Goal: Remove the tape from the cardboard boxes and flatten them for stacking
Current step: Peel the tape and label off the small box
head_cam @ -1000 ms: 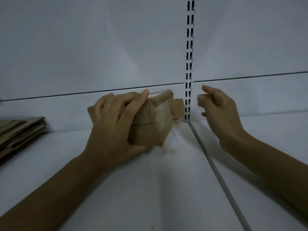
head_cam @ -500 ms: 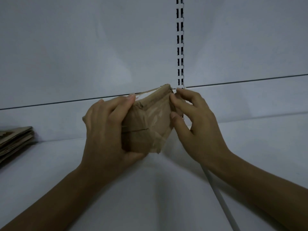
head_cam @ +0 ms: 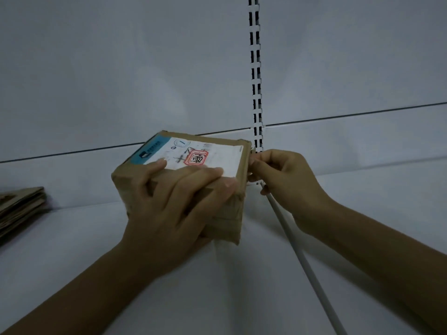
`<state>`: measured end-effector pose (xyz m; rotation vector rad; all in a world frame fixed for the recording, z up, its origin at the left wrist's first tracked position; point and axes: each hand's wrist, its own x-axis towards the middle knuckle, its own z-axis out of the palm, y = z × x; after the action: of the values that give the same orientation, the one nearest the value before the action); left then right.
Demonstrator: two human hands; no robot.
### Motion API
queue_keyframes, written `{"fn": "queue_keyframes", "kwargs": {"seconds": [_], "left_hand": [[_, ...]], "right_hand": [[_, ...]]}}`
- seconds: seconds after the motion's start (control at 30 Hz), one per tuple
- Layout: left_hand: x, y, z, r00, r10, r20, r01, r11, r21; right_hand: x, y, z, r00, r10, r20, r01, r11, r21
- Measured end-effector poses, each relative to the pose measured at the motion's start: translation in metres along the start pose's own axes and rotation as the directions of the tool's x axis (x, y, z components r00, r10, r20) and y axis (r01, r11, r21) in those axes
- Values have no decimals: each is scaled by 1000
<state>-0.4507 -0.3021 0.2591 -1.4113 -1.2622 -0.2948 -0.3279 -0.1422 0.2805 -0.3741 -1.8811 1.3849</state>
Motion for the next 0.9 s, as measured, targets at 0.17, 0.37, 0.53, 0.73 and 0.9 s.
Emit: {"fn": "queue_keyframes", "kwargs": {"seconds": [0.17,0.37,0.53,0.73,0.9], "left_hand": [[4,0,-2,993,-122,0,121,989,-90],[2,1,0,993,121,5,-117,947,299],[-2,1,1,980,198,32,-197,915,352],[-6,-1,5,962,245,118,-272,899,344],[-6,0,6,977,212,33,-213,937,276]], "right_hand": [[-1,1,1,993,120,-7,-118,987,109],[-10,-7,10,961,169,218,-211,959,187],[-7,-9,2,952,251,178,-303,862,407],[0,0,-2,894,362,263,-445,777,444],[2,4,-2,902,355,247,-427,816,390]]}}
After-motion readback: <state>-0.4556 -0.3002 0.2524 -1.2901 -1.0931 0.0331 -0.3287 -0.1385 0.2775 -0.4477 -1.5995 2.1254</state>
